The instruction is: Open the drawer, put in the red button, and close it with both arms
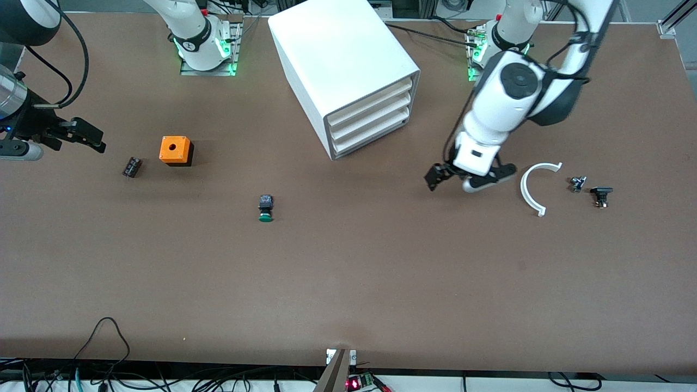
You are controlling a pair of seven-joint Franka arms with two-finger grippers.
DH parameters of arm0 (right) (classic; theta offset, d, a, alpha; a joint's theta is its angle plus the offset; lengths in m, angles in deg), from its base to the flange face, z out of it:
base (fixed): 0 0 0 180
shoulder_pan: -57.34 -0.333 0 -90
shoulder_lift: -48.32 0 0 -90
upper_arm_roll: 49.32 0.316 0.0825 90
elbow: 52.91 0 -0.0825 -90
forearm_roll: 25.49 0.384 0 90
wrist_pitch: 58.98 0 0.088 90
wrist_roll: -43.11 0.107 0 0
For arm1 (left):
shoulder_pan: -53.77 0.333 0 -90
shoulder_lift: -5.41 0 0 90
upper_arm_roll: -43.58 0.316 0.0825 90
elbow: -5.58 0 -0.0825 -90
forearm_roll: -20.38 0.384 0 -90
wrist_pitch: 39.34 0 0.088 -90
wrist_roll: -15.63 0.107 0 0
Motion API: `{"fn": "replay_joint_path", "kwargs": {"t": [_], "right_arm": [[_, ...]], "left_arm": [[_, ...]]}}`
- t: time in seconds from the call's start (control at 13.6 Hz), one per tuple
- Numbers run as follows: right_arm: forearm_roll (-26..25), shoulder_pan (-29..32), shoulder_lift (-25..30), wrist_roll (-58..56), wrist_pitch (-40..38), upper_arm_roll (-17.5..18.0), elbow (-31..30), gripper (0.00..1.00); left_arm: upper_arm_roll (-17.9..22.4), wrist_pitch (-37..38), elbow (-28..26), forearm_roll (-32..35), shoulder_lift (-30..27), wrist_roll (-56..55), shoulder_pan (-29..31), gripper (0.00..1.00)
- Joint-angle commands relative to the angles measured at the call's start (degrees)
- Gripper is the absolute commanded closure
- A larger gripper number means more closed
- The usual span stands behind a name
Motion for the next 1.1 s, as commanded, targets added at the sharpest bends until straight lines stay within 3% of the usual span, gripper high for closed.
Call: {"fn": "replay_joint_path", "kwargs": {"t": [0.0, 0.22, 0.51, 0.74, 1.03], "right_arm": [[0.9, 0.0, 0.0, -1.0, -1.2, 0.0, 1.0, 0.00], [1.0, 0.1, -0.3, -1.0, -1.2, -0.1, 1.0, 0.00], [1.0, 0.1, -0.3, -0.9, -1.3, -0.1, 1.0, 0.00], [1.0, 0.1, -0.3, -1.0, -1.3, -0.2, 1.0, 0.00], [1.0, 0.1, -0.4, -0.9, -1.3, -0.3, 1.0, 0.00]], "left_arm": [[5.1, 12.7, 6.2, -0.8, -3.4, 14.0, 0.2, 0.00], [9.8, 23.9, 11.7, -0.9, -6.3, 24.3, 0.2, 0.00], [13.0, 37.3, 20.9, -0.2, -6.7, 32.5, 0.2, 0.00], [17.0, 37.9, 21.2, -0.1, -8.2, 42.1, 0.6, 0.00], [17.3, 40.9, 21.4, 0.0, -9.9, 44.4, 1.7, 0.00]]}}
